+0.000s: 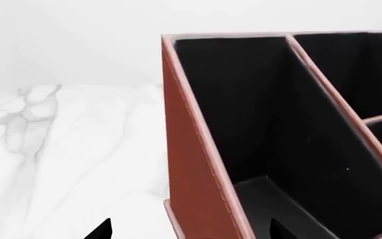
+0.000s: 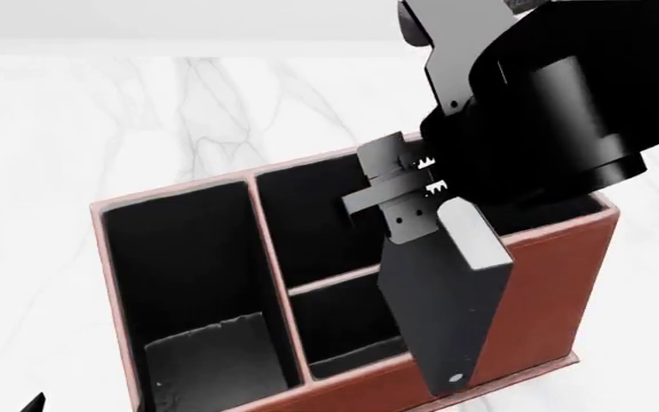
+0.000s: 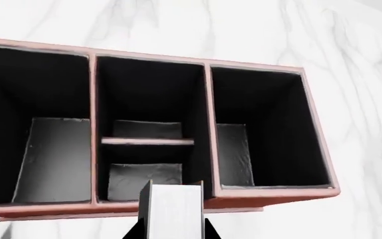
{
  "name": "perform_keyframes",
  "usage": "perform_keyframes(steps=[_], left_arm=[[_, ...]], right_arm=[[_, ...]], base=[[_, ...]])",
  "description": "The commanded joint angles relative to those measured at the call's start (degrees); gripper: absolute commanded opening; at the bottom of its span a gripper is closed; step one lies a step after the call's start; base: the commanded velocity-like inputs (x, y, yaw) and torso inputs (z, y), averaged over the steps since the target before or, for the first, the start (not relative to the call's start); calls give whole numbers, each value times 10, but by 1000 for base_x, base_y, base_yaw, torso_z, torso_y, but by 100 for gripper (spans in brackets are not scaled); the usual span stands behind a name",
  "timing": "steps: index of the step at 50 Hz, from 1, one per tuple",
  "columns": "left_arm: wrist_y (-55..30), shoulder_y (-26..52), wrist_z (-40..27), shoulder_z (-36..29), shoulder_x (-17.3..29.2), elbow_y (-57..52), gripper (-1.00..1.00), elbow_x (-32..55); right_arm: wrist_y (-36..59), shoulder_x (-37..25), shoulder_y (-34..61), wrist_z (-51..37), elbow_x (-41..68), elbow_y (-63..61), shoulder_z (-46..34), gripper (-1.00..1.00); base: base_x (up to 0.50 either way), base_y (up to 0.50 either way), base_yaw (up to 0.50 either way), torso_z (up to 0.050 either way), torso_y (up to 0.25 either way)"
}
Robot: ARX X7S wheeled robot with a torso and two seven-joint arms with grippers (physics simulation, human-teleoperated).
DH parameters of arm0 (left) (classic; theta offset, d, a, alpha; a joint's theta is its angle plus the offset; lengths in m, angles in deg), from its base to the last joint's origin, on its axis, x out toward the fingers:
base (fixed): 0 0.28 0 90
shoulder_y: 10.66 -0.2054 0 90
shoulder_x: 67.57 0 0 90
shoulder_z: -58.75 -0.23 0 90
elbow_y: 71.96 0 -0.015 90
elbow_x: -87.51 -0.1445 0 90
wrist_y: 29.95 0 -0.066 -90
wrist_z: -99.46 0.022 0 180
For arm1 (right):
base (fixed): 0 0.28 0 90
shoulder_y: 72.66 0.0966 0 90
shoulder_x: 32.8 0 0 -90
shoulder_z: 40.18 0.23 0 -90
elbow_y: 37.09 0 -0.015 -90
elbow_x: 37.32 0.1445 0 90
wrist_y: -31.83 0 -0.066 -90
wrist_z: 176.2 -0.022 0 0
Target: Pick up the book and place it in the left compartment of the caddy.
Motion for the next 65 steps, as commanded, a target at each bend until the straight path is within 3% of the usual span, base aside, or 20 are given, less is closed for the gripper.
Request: perform_keyframes(steps=[1,31,56,65], left_arm=[[-2,-1,13,11,-10,-2,100,-10],[1,2,10,5,-6,0,100,-6],[6,-1,10,-4,-3,-3,100,-6],[6,-2,10,-6,-2,-6,100,-5]], right_arm=[[-10,76,32,95,-97,56,17,-100],[-93,253,54,275,-211,181,-15,-100],[-144,297,11,333,-236,211,-56,-100],[-226,299,-18,360,-209,195,-137,-100]], base=[[0,0,0,0,0],[0,0,0,0,1],[0,0,0,0,1],[0,0,0,0,1]])
